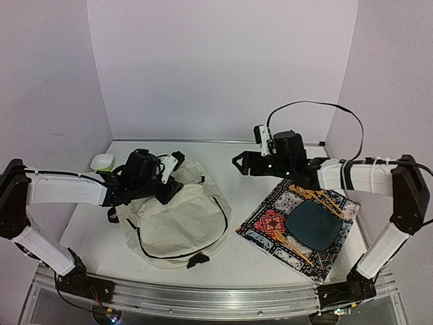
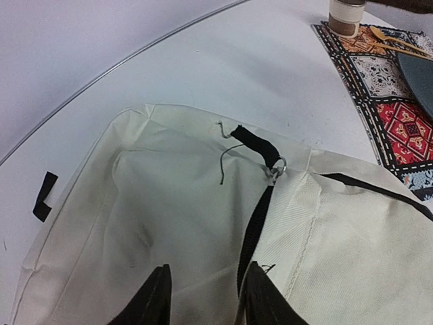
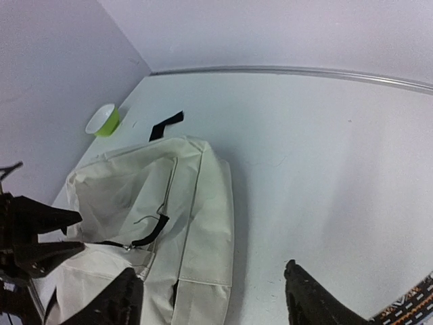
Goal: Pack the student bag
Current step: Put down the student bag at the center of the board, then reset both arms
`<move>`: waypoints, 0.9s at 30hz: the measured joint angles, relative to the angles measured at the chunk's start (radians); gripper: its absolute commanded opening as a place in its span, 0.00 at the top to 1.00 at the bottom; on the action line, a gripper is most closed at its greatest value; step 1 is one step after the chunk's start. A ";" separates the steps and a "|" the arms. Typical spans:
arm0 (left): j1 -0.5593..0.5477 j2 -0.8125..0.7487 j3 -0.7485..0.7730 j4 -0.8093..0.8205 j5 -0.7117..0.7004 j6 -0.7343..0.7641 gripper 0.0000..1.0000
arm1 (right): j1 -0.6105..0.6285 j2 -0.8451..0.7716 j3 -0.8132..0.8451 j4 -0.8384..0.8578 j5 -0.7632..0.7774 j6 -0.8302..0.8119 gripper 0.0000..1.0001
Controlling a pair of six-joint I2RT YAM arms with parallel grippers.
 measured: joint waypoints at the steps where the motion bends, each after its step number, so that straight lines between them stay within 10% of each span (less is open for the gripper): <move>1: 0.003 -0.006 -0.003 0.000 -0.004 -0.005 0.55 | -0.004 -0.031 -0.009 -0.011 0.022 -0.005 0.15; 13: 0.059 -0.291 -0.040 -0.065 -0.242 -0.225 0.02 | -0.021 -0.499 -0.163 -0.210 0.351 -0.102 0.02; 27: 0.093 -0.825 -0.001 -0.413 -0.473 -0.450 0.00 | -0.022 -1.180 -0.318 -0.518 0.658 -0.125 0.02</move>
